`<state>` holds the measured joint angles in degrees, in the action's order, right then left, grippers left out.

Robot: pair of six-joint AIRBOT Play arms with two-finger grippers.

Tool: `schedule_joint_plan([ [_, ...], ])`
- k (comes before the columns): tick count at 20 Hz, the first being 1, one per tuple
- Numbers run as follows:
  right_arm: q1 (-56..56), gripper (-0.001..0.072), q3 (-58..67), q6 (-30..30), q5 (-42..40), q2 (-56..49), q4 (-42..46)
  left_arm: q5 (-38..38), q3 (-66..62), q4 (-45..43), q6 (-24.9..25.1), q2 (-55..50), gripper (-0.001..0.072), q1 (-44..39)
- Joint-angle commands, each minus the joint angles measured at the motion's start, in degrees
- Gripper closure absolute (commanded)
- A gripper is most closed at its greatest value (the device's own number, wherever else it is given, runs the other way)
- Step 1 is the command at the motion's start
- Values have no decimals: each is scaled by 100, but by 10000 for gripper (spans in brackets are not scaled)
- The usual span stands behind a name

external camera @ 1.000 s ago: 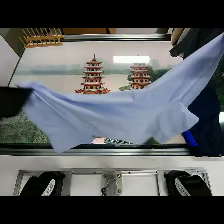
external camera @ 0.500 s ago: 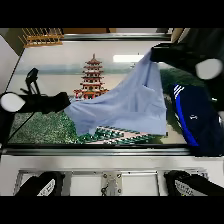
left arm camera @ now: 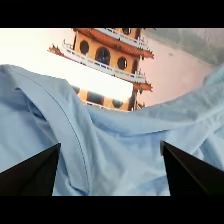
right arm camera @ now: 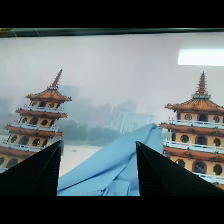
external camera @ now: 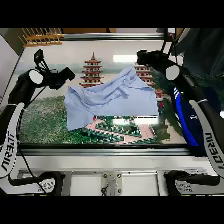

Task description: Fold the clothes and pants, and hang the long-sleeved shirts on hangers.

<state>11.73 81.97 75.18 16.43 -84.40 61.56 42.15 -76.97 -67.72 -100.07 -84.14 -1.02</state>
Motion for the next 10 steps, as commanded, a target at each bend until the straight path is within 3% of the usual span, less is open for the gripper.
schedule_joint_plan([
  [1, -280, 244, 2, -26, 909, 636, 269, 850, -479, -28, 599, -302, 23, 463],
  [5, -448, 244, -328, -44, 2684, 1541, 402, 1421, 251, -24, 1034, -330, 23, 1161],
  [10, -310, 244, -1338, -37, 3560, 2400, 310, 1274, 1038, 48, 1172, -745, 23, 1604],
])
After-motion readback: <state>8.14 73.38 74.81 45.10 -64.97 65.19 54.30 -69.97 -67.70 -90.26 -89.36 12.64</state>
